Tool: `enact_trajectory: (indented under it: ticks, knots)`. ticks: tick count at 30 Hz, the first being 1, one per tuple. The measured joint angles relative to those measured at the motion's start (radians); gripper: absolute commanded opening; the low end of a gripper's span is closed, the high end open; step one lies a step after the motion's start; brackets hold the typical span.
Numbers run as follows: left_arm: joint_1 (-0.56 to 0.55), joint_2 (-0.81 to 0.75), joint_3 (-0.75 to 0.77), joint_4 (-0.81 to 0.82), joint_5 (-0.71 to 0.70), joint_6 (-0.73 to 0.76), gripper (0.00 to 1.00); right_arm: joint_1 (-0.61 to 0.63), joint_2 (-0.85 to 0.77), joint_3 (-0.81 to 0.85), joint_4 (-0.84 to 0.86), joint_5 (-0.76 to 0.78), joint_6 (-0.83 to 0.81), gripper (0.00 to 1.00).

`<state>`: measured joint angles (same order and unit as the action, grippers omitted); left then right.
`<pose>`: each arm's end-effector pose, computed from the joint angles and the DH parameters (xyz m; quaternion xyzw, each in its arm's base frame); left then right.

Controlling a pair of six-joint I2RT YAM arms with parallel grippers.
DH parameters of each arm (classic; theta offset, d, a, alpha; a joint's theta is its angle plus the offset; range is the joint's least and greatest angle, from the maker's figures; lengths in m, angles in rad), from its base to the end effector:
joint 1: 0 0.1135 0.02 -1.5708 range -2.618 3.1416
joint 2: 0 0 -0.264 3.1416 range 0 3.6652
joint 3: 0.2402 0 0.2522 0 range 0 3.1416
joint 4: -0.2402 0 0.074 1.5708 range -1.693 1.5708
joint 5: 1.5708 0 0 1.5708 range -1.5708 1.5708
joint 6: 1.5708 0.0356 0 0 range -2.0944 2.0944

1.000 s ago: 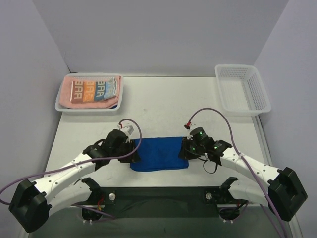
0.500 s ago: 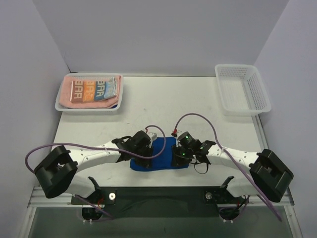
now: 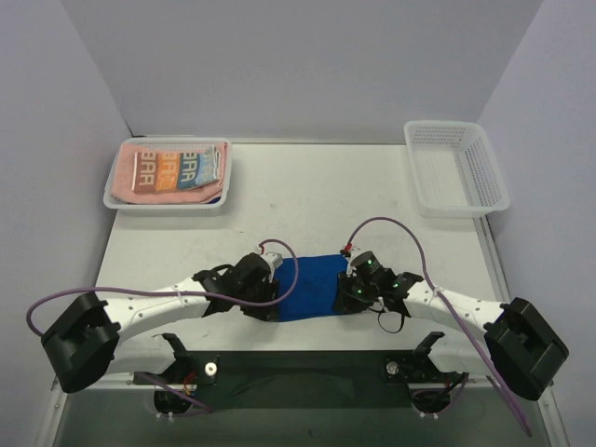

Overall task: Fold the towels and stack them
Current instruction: Fold the towel

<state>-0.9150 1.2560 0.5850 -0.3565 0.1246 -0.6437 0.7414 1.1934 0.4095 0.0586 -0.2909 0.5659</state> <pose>0.1330 -0.1802 0.1656 0.1466 0.9504 -0.2309 0.1484 0.1550 0.1557 0.1567 -0.1383 0.8937 0.3518 0.2419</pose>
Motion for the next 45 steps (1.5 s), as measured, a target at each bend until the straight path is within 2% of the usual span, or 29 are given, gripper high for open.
enact_trajectory:
  ticks: [4,7,14,18,20,24,25,28,30,34,35,37,39,45]
  knots:
    - [0.008,-0.151,0.0,-0.029,-0.064,-0.004,0.44,-0.009,-0.07,0.001,-0.061,0.029,-0.029,0.17]
    - [0.03,-0.213,0.0,-0.032,-0.089,-0.008,0.38,-0.018,-0.112,0.004,-0.087,0.044,-0.044,0.17]
    - [0.06,-0.124,-0.041,-0.029,-0.097,-0.022,0.25,-0.085,-0.126,-0.009,-0.113,0.081,-0.046,0.17]
    - [0.068,-0.064,-0.068,-0.022,-0.087,-0.039,0.25,-0.148,-0.126,-0.05,-0.104,0.1,-0.016,0.17]
    - [0.071,-0.064,-0.068,-0.016,-0.086,-0.046,0.28,-0.166,-0.124,-0.051,-0.097,0.1,-0.003,0.16]
    - [0.072,-0.071,-0.064,-0.013,-0.075,-0.053,0.49,-0.195,-0.12,-0.046,-0.101,0.108,0.031,0.16]
    - [0.072,-0.08,-0.062,-0.015,-0.074,-0.052,0.57,-0.197,-0.12,-0.04,-0.109,0.108,0.032,0.16]
    - [0.078,-0.134,-0.053,-0.032,-0.086,-0.053,0.66,-0.203,-0.124,-0.008,-0.151,0.119,0.028,0.16]
    - [0.097,-0.172,-0.033,-0.032,-0.085,-0.051,0.66,-0.205,-0.125,0.035,-0.165,0.118,0.017,0.17]
    - [0.205,-0.175,0.027,0.019,-0.068,-0.033,0.57,-0.218,-0.08,0.179,-0.123,0.1,-0.005,0.16]
    - [0.234,-0.158,0.042,0.039,-0.062,-0.026,0.48,-0.224,-0.053,0.214,-0.098,0.094,-0.01,0.16]
    - [0.285,-0.095,0.068,0.096,-0.054,-0.01,0.42,-0.237,0.014,0.261,-0.028,0.084,-0.014,0.16]
    - [0.306,-0.016,0.096,0.139,-0.039,0.007,0.34,-0.25,0.079,0.279,0.035,0.074,-0.016,0.16]
    - [0.328,0.192,0.172,0.207,-0.019,0.056,0.23,-0.326,0.256,0.263,0.16,0.04,-0.015,0.15]
